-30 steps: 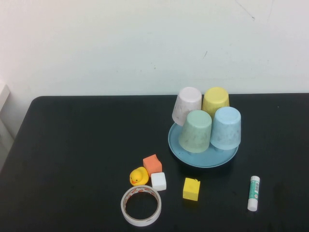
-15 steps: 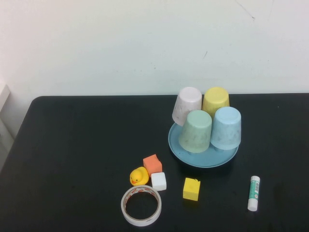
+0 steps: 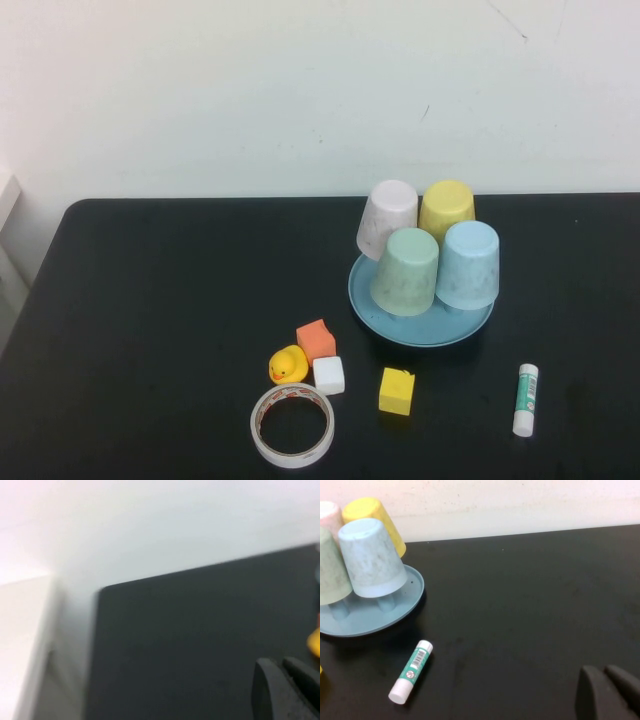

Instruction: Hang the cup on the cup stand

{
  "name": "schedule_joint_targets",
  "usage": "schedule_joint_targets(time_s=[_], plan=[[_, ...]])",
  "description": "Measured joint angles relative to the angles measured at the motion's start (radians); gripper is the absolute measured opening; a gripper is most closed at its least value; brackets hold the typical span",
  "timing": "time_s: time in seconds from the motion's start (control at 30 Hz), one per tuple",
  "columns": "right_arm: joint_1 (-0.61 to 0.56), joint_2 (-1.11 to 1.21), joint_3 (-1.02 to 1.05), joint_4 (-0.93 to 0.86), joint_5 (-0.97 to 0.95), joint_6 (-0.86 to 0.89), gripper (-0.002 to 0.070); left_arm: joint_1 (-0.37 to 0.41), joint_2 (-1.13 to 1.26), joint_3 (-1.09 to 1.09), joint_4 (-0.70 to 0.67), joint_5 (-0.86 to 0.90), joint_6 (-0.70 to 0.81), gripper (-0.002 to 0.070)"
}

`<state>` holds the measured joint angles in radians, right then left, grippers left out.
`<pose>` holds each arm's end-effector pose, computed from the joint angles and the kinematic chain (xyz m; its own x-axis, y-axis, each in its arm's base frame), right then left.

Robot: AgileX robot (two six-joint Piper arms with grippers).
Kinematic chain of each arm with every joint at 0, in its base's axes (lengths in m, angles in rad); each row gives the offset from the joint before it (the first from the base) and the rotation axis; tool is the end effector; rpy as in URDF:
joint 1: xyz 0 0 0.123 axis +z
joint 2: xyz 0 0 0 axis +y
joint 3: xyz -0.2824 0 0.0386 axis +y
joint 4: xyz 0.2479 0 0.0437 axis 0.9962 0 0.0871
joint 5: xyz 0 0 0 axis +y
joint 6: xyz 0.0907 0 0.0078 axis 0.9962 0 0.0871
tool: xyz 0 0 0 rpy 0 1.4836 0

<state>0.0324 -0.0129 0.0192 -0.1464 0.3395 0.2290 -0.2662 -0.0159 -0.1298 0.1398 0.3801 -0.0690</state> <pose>0.0534 -0.0027 0.1770 -0.2500 0.0826 -0.9647 0.0375 0.9964 0.0756 0.0455 -0.0075 0.2232 -0.1250 0.0971 -0.9874 0.2214 0.9728 0.0677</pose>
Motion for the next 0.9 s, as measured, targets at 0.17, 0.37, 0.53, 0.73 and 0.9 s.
schedule_joint_targets(time_s=[0.17, 0.37, 0.53, 0.73, 0.9], plan=[[0.0, 0.0, 0.0, 0.0, 0.002, 0.0, 0.001, 0.197, 0.0, 0.058, -0.068, -0.092, 0.047, -0.0001], [0.0, 0.0, 0.0, 0.0, 0.002, 0.0, 0.001, 0.266, 0.0, 0.111, -0.086, -0.103, 0.06, -0.0001], [0.0, 0.0, 0.0, 0.0, 0.002, 0.0, 0.001, 0.281, 0.0, 0.149, -0.11, -0.108, 0.118, -0.0001], [0.0, 0.0, 0.0, 0.0, 0.002, 0.0, 0.001, 0.283, 0.0, 0.149, -0.149, -0.077, 0.168, -0.0001], [0.0, 0.0, 0.0, 0.0, 0.002, 0.0, 0.001, 0.283, 0.0, 0.149, -0.169, -0.075, 0.171, -0.0001]])
